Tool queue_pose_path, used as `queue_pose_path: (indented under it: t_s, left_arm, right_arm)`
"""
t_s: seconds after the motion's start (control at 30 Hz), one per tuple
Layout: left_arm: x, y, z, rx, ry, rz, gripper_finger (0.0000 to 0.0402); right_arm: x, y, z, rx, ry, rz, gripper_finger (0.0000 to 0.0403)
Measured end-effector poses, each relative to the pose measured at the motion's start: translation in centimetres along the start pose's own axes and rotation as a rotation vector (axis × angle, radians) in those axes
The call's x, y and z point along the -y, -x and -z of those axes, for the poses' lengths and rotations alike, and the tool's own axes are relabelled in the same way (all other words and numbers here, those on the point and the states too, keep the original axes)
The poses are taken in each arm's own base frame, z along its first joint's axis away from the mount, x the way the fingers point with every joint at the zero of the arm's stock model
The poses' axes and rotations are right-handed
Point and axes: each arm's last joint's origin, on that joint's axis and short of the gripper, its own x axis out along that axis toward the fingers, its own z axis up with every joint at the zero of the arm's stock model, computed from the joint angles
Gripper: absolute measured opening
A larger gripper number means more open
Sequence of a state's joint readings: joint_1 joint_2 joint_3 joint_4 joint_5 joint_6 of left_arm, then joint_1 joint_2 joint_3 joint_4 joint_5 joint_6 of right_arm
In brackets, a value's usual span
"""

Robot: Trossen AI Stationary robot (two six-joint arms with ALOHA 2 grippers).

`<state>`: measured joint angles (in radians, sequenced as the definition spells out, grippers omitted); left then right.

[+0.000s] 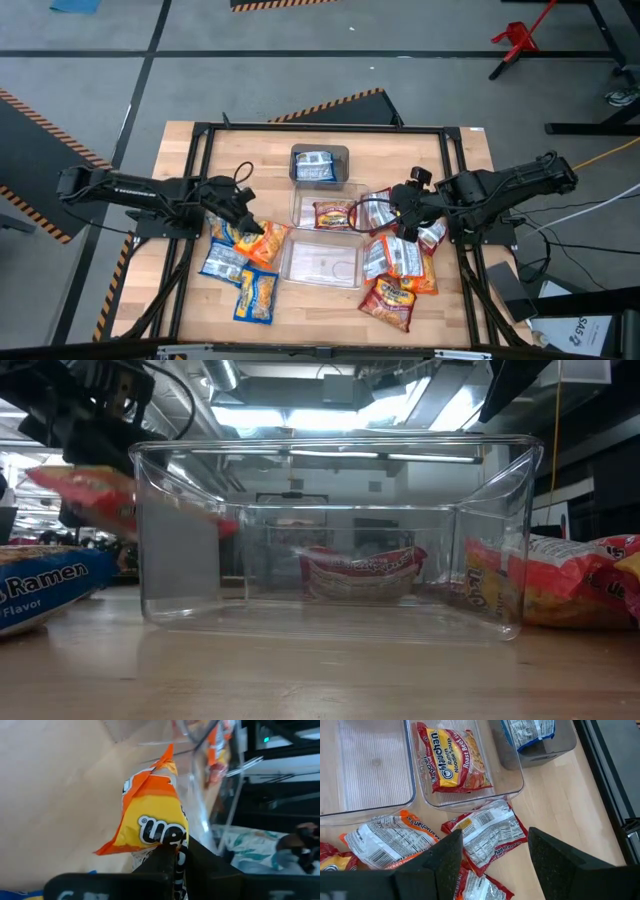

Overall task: Sort Maruchan noodles
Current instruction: Put the orange noodle pack into the bottom transparent bin

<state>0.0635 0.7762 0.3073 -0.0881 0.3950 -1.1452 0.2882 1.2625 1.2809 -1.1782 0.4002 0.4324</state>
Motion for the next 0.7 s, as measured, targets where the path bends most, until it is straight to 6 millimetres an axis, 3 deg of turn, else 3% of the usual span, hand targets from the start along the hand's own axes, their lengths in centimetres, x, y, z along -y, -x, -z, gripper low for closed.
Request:
queue_pose_path:
  t_s: [0.3,0.7]
  left_arm:
    - [1.0,1.9,0.3,0.075,0.069,0.084,0.0010]
    - [6.2,5.2,-1.3,0.348,-0.051,0.170,0.0010]
  right_arm:
    - [0.0,0.0,0.0,0.001,-0.004,-0.001,0.0211]
    - [0.0,0.0,0.0,0.002,-0.007,0.000,0.0211]
